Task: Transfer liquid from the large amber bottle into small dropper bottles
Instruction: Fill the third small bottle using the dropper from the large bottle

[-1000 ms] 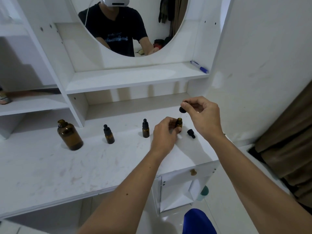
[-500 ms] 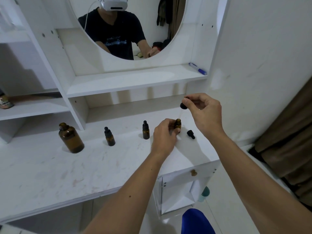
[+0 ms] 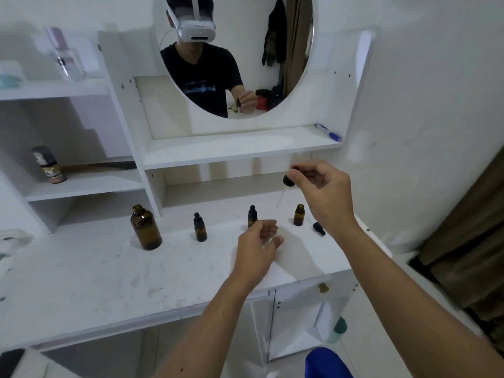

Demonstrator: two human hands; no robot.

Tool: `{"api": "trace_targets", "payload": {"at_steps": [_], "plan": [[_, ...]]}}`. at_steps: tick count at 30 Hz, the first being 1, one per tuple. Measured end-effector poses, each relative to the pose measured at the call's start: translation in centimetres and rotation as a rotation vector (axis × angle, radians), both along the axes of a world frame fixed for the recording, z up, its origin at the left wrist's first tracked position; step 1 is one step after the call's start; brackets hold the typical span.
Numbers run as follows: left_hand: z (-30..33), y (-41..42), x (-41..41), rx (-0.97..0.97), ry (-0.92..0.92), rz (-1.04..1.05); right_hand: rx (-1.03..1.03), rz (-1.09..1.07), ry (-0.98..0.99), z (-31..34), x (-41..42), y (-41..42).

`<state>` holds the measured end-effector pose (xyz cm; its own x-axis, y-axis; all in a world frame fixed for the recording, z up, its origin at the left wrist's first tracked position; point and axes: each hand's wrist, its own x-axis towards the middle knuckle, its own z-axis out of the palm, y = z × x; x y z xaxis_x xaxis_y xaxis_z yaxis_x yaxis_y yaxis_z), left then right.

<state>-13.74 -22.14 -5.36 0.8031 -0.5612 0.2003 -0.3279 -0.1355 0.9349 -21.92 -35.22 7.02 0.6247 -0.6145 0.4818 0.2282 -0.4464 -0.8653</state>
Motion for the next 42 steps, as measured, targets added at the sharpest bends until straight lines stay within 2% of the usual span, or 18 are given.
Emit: {"api": "trace_targets", "payload": {"at_steps": [6, 12, 17, 20, 28, 36, 42], "plan": [[0.2, 7.8, 1.7, -0.037, 0.073, 0.078, 0.052, 0.132, -0.019, -0.2, 3.1, 5.8], [0.4, 16.3, 4.1, -0.025, 0.084, 0.264, 0.091, 0.265, -0.036, -0.2, 7.1, 11.5], [0.4, 21.1, 5.6, 0.002, 0.022, 0.477, 0.085, 0.333, -0.07, 0.7, 10.6, 15.4], [0.7, 21.7, 6.3, -0.03, 0.051, 0.561, 0.081, 0.363, -0.079, 1.5, 12.3, 17.0], [0.9, 21.2, 9.0, -0.029, 0.094, 0.595, 0.024, 0.39, -0.107, 2.4, 15.6, 19.1], [0.8, 20.3, 10.2, -0.051, 0.074, 0.577, -0.031, 0.412, -0.07, 1.0, 17.0, 19.6], [0.4, 20.2, 10.6, -0.075, 0.047, 0.6, -0.075, 0.422, 0.027, -0.8, 17.7, 19.5]]}}
